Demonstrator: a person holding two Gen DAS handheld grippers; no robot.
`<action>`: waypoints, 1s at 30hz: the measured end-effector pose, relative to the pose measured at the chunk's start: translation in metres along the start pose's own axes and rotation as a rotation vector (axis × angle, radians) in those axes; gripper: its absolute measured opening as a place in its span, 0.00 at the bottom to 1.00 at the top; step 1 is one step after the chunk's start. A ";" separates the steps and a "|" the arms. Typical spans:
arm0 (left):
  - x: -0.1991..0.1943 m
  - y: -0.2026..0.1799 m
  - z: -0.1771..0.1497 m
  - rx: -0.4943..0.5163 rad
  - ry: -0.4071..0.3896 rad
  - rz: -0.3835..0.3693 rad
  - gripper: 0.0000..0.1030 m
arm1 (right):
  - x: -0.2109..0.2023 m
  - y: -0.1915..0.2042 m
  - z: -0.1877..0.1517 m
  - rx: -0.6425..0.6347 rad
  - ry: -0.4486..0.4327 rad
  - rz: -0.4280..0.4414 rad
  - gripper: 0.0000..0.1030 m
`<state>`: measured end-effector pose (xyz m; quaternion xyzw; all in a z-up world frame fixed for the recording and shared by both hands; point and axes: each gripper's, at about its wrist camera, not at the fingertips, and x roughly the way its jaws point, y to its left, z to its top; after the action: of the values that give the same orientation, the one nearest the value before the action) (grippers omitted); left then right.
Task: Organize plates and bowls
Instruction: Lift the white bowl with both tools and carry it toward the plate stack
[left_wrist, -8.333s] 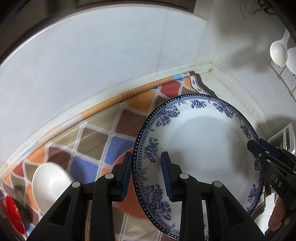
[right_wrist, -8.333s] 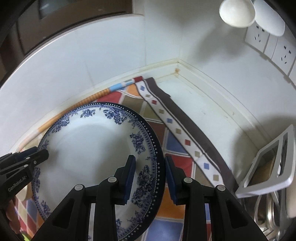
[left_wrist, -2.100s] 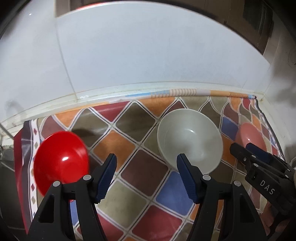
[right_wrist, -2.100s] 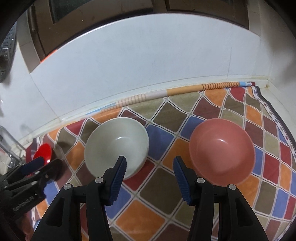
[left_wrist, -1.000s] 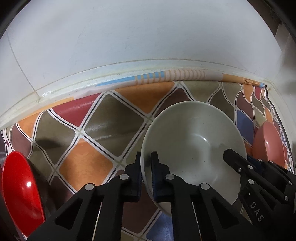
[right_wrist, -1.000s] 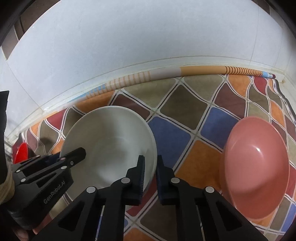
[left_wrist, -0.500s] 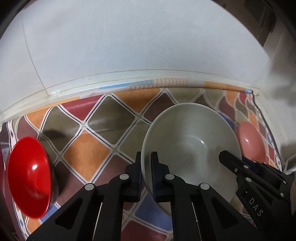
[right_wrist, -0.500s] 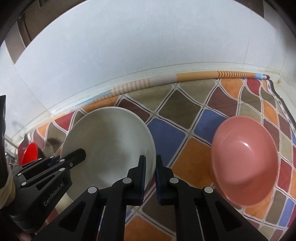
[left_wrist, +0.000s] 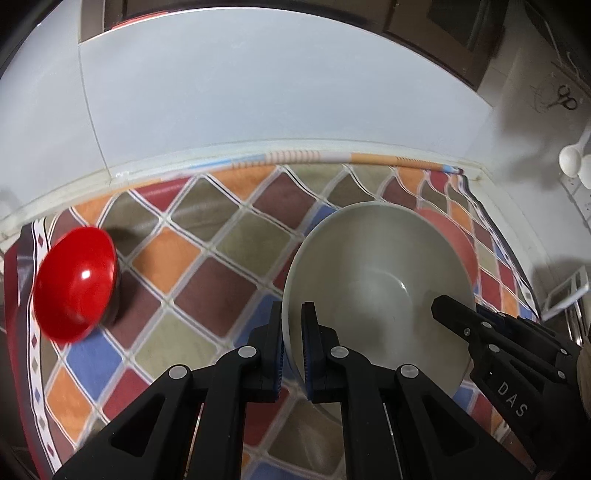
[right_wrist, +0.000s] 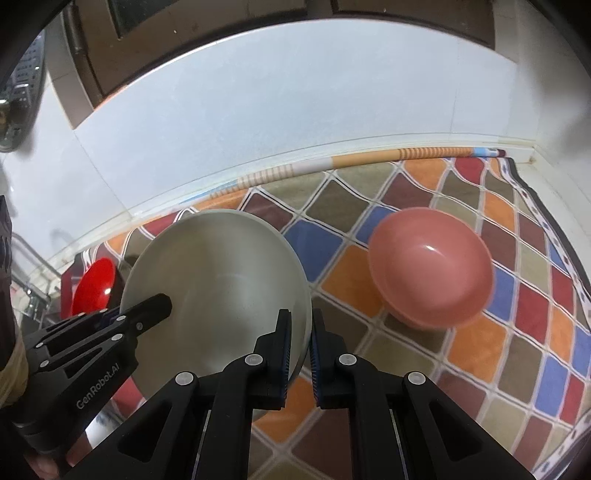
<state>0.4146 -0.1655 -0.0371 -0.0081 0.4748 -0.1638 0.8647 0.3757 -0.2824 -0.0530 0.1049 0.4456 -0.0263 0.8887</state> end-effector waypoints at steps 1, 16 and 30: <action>-0.003 -0.002 -0.006 0.000 0.002 -0.004 0.10 | -0.004 -0.001 -0.004 0.000 -0.001 -0.001 0.11; -0.014 -0.032 -0.079 -0.014 0.088 -0.050 0.11 | -0.037 -0.027 -0.070 0.006 0.057 -0.017 0.11; -0.007 -0.044 -0.114 -0.017 0.159 -0.047 0.12 | -0.038 -0.047 -0.111 0.003 0.144 -0.012 0.11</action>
<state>0.3054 -0.1893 -0.0865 -0.0138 0.5429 -0.1801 0.8201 0.2587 -0.3068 -0.0948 0.1051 0.5090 -0.0246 0.8540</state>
